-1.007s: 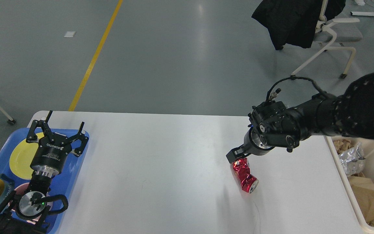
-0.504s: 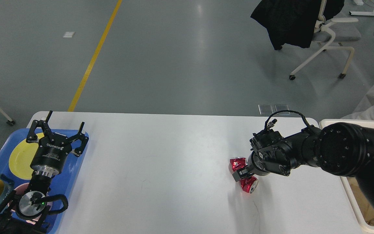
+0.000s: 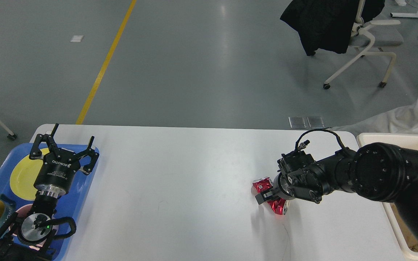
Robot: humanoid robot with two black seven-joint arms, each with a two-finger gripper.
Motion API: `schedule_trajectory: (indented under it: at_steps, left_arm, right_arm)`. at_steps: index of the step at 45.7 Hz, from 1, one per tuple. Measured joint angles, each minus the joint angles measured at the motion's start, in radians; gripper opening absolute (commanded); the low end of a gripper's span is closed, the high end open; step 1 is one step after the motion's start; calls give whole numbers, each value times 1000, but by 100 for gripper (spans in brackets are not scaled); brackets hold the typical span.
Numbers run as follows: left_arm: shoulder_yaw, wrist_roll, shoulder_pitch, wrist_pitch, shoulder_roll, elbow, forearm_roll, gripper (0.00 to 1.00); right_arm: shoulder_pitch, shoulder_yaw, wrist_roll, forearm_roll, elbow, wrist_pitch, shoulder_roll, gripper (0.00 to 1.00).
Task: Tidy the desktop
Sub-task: 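Lower the right gripper onto the red can and grasp it, then lift the red can and carry it over the white bin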
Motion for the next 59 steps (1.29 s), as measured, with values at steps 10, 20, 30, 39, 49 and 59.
schedule_trajectory:
  at_steps: [10,20,30,39,49,59]
  left_arm:
    - [0,0,0,0,0,0,0,96]
    - [0,0,0,0,0,0,0,96]
    - [0,0,0,0,0,0,0,96]
    - [0,0,0,0,0,0,0,96]
    - [0,0,-1,0,0,0,0,96]
    - [0,0,-1,0,0,0,0,96]
  right_arm:
    - [-7,0,-1,1,4,-2,0,78]
    - [-22,0,-2,5,6,-3,0,30]
    - [-18,0,-8,34,12,-2,-4,0]
    - [-4,-1,-44,40,34,0,-13,0]
    - [21,0,-65,70,62,2,-29,0]
    - [56,0,-67,109,99,5,-45,0]
